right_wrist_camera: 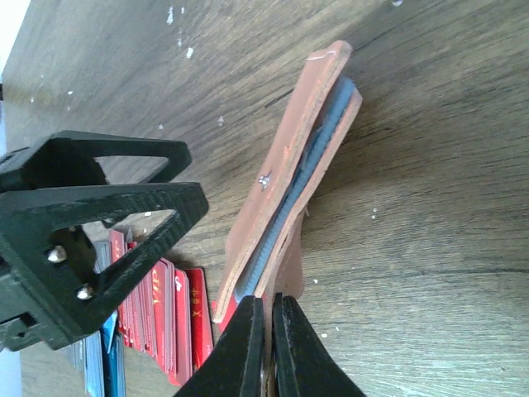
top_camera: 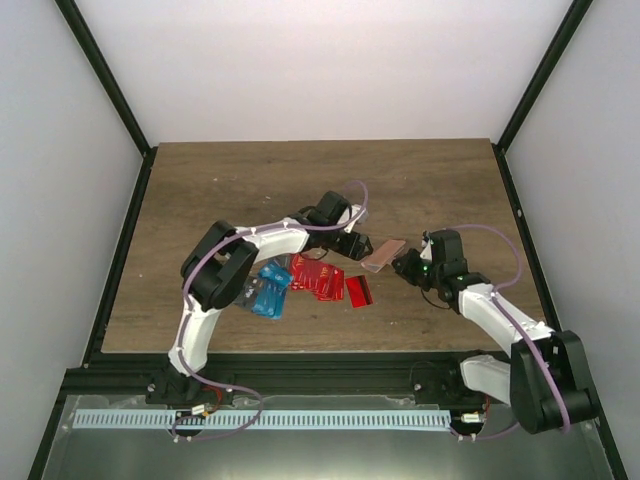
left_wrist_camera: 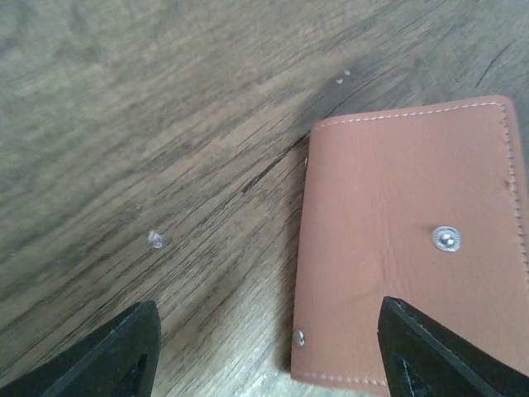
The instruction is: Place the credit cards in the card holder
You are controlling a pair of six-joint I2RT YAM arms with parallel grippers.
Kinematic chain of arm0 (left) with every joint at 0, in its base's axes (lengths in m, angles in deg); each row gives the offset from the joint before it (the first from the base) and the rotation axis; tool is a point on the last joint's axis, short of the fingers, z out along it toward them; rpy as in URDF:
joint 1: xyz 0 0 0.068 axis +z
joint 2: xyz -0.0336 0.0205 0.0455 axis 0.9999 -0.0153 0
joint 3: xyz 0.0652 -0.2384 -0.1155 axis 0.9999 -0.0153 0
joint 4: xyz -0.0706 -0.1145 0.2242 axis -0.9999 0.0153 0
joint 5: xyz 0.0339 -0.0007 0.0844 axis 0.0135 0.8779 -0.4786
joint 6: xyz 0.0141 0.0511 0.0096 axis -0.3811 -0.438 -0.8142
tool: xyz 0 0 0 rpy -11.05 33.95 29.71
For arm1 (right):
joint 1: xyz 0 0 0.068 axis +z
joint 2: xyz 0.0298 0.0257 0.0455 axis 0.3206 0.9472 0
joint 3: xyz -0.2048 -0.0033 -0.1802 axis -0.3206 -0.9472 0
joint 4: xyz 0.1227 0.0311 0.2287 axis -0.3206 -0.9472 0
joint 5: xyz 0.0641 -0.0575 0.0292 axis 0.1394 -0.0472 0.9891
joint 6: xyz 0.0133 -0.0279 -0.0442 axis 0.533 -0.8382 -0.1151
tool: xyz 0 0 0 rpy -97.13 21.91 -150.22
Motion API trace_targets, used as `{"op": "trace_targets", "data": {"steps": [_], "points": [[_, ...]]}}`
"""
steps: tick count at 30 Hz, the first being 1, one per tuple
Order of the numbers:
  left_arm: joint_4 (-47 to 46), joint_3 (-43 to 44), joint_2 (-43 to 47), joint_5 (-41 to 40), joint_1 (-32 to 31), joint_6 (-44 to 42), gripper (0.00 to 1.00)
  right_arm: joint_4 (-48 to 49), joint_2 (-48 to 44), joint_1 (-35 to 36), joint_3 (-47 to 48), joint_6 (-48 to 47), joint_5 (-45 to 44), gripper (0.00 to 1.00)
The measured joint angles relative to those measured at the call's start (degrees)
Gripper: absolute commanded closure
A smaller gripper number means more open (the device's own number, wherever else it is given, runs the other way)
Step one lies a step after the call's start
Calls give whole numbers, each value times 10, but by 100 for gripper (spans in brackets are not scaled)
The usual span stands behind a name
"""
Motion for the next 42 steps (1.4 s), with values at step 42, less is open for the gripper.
{"op": "trace_targets", "data": {"steps": [42], "points": [[32,23,26,-56,-73,-154,56,-29,-32,-1,0,-23,-5,99]]}}
